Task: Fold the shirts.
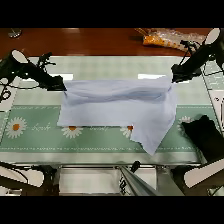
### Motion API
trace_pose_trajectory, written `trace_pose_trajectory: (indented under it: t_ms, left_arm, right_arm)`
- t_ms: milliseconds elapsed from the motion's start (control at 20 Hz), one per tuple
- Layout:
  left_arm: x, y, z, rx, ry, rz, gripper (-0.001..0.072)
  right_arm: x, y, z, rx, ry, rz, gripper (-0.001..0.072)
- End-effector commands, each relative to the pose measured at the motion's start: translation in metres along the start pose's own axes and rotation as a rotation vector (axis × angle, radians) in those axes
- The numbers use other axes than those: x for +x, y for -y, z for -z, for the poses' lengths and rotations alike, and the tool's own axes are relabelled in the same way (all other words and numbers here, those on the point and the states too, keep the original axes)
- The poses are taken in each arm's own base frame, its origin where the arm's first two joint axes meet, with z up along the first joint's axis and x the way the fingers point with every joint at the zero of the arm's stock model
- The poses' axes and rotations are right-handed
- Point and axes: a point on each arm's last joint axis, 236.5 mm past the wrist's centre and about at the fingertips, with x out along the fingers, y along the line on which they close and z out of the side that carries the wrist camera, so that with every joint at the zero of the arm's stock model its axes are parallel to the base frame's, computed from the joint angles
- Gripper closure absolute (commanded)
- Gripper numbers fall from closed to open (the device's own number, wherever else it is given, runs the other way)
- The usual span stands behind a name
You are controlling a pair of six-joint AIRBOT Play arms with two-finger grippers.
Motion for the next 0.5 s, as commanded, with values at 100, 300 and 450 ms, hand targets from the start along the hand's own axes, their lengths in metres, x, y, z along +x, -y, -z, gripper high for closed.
trace_pose_trajectory:
  t_ms: [100,300,450]
  left_arm:
    - [-0.027,-0.008,0.017,-0.033,-0.067,0.021,0.0226]
    - [-0.062,-0.032,0.047,-0.140,-0.112,0.007,0.0179]
    - [-0.076,-0.046,0.072,-0.214,-0.097,0.003,0.0174]
  right_arm:
    - [-0.007,-0.001,0.033,-0.033,-0.130,-0.017,0.0407]
    - [-0.033,0.020,0.054,0.034,-0.152,0.005,0.0348]
    - [-0.048,0.055,0.081,0.108,-0.149,0.087,0.0330]
